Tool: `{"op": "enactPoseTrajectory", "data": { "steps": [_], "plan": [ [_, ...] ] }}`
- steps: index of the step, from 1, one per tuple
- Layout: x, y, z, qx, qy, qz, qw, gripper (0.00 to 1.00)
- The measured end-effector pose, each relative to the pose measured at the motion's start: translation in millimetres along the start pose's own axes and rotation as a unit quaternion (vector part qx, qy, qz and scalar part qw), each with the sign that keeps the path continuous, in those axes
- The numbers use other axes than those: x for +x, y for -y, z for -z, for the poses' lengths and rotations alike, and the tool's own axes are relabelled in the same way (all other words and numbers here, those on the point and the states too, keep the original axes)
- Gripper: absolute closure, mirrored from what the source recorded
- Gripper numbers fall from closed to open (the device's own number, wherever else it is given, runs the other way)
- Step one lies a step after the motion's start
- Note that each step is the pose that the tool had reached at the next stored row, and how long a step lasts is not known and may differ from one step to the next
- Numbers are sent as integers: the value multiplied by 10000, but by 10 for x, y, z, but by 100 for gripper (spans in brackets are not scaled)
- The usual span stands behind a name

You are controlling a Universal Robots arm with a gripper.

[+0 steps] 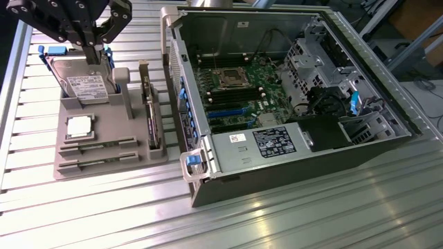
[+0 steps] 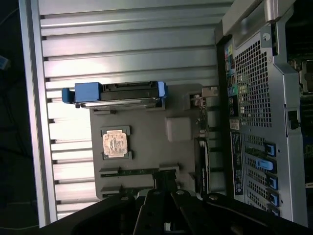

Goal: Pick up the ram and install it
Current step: 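Reach for the ram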

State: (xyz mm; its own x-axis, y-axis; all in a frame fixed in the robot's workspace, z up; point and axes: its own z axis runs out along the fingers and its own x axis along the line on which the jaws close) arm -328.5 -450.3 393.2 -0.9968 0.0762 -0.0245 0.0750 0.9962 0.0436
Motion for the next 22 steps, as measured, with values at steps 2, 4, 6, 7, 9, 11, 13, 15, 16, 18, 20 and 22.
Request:
{"op": "enactPoseTrajectory", "data": {
  "steps": [2, 4, 6, 7, 9, 11, 13, 15, 16, 18, 20, 22],
  "plan": [
    [-2, 23, 1, 1, 0, 0, 10000, 89],
    [-3, 36, 2, 2, 0, 0, 10000, 89],
    [-4, 51, 2, 3, 0, 0, 10000, 89],
    [-4, 61, 2, 3, 0, 0, 10000, 89],
    [-6, 80, 3, 5, 0, 0, 10000, 89],
    [-7, 95, 4, 5, 0, 0, 10000, 89],
    [-8, 111, 4, 6, 0, 0, 10000, 89],
    [-9, 126, 5, 6, 1, 0, 10000, 89],
    [-10, 130, 5, 6, 0, 0, 10000, 89],
    [-11, 144, 6, 6, 1, 0, 10000, 89],
    [-12, 154, 6, 7, 1, 0, 10000, 89],
    [-13, 171, 6, 7, 1, 0, 10000, 89]
  ]
}}
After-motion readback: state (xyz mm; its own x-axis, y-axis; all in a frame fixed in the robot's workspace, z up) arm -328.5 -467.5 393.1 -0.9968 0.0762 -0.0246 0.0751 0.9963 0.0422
